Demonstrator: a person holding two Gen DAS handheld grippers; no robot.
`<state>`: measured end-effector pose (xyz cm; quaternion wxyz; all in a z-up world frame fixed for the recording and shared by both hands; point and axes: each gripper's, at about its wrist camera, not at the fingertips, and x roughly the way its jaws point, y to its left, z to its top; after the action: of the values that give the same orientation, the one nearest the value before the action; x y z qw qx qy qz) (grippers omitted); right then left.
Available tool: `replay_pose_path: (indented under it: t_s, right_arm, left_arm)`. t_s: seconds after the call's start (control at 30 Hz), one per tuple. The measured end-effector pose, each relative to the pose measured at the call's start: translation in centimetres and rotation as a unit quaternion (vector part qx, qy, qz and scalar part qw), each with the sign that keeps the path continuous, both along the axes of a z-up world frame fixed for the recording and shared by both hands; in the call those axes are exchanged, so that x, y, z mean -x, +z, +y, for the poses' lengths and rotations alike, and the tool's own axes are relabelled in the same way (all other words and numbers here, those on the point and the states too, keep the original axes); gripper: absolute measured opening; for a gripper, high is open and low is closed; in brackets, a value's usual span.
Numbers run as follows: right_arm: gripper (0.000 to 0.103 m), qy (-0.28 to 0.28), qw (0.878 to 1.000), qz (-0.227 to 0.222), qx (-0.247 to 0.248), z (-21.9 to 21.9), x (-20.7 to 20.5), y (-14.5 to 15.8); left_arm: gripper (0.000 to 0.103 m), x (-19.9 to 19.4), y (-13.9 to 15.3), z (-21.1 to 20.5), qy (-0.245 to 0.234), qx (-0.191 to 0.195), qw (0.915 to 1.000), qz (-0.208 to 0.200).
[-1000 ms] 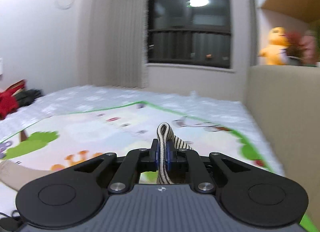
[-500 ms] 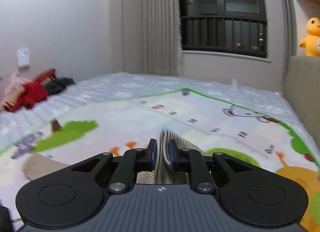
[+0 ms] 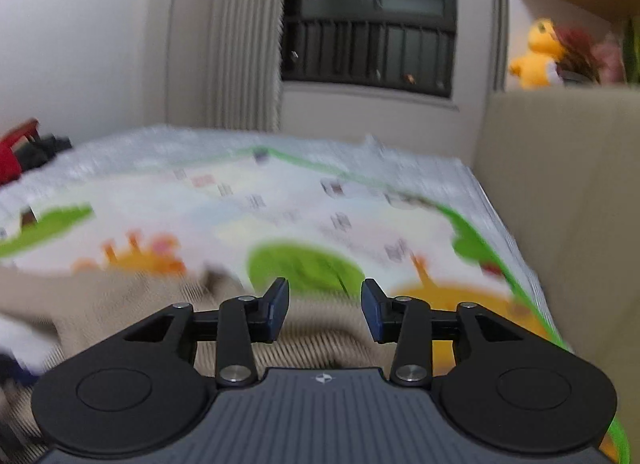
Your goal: Fold clothes
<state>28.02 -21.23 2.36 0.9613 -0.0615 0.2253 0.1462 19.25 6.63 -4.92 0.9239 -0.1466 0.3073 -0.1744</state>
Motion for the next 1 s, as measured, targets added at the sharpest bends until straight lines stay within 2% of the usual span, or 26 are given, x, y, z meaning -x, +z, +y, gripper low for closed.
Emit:
replay_pose_path:
  t_s: [0.1,0.17,0.23,0.3,0.43,0.5,0.57,0.6,0.63,0.67,0.7,0.73,0.8,0.87,0.93,1.0]
  right_arm:
    - [0.040,-0.014,0.999,0.018,0.027,-0.7,0.0,-3.4]
    - [0.039,-0.011,0.998,0.013,0.058,-0.4,-0.4,-4.7]
    - [0.040,-0.008,0.997,0.007,0.082,-0.2,-0.8,-5.7]
    - [0.040,-0.006,0.996,0.001,0.085,-0.1,-1.5,-5.6]
    - [0.040,0.008,0.993,-0.008,0.117,-0.2,-2.2,-5.8]
    - [0.039,0.024,0.991,-0.005,0.135,-0.1,-2.4,-6.2]
    - [0.039,0.040,0.984,-0.014,0.175,0.6,-2.5,-6.8]
    - [0.036,0.051,0.978,-0.020,0.199,1.1,-2.6,-7.1]
    - [0.024,0.062,0.973,-0.025,0.222,1.8,-2.7,-7.4]
    - [0.021,0.070,0.967,-0.032,0.244,2.4,-2.7,-7.7]
    - [0.016,0.075,0.961,-0.044,0.263,3.0,-2.5,-7.6]
    - [0.014,0.077,0.958,-0.059,0.270,3.3,-2.0,-7.2]
    - [0.013,0.080,0.959,-0.092,0.256,3.4,-0.6,-5.3]
    - [0.013,0.093,0.954,-0.124,0.256,3.8,1.1,-3.7]
    - [0.014,0.124,0.937,-0.152,0.290,4.8,2.7,-3.4]
    - [0.017,0.150,0.921,-0.155,0.325,5.7,3.5,-4.5]
  left_arm:
    - [0.103,-0.8,1.9,0.4,-0.013,0.021,0.9997,-0.008]
    - [0.103,-2.1,3.3,0.7,-0.004,0.033,0.9994,-0.007]
    - [0.103,-4.0,4.1,1.1,0.009,0.048,0.9988,0.009]
    - [0.103,-6.5,4.3,1.2,0.021,0.052,0.9977,0.036]
    - [0.100,-11.4,2.9,0.5,0.057,0.018,0.9944,0.088]
    - [0.099,-12.7,1.6,0.0,0.056,0.010,0.9925,0.108]
    - [0.099,-13.4,1.2,-1.1,0.049,-0.008,0.9938,0.099]
    - [0.099,-13.6,1.2,-1.8,0.040,-0.019,0.9946,0.093]
    - [0.098,-13.7,1.1,-2.5,0.034,-0.029,0.9951,0.088]
    - [0.097,-13.9,1.0,-3.2,0.028,-0.040,0.9954,0.083]
    - [0.086,-14.1,1.0,-3.8,0.027,-0.059,0.9950,0.076]
    - [0.062,-14.1,1.1,-4.2,0.027,-0.076,0.9945,0.068]
    - [0.039,-13.9,1.7,-3.3,0.023,-0.066,0.9957,0.061]
    - [0.032,-13.6,2.3,-2.4,0.021,-0.058,0.9967,0.052]
    - [0.024,-12.8,3.3,-1.2,0.039,-0.077,0.9960,0.022]
    - [0.015,-12.1,4.3,0.5,0.069,-0.088,0.9937,0.003]
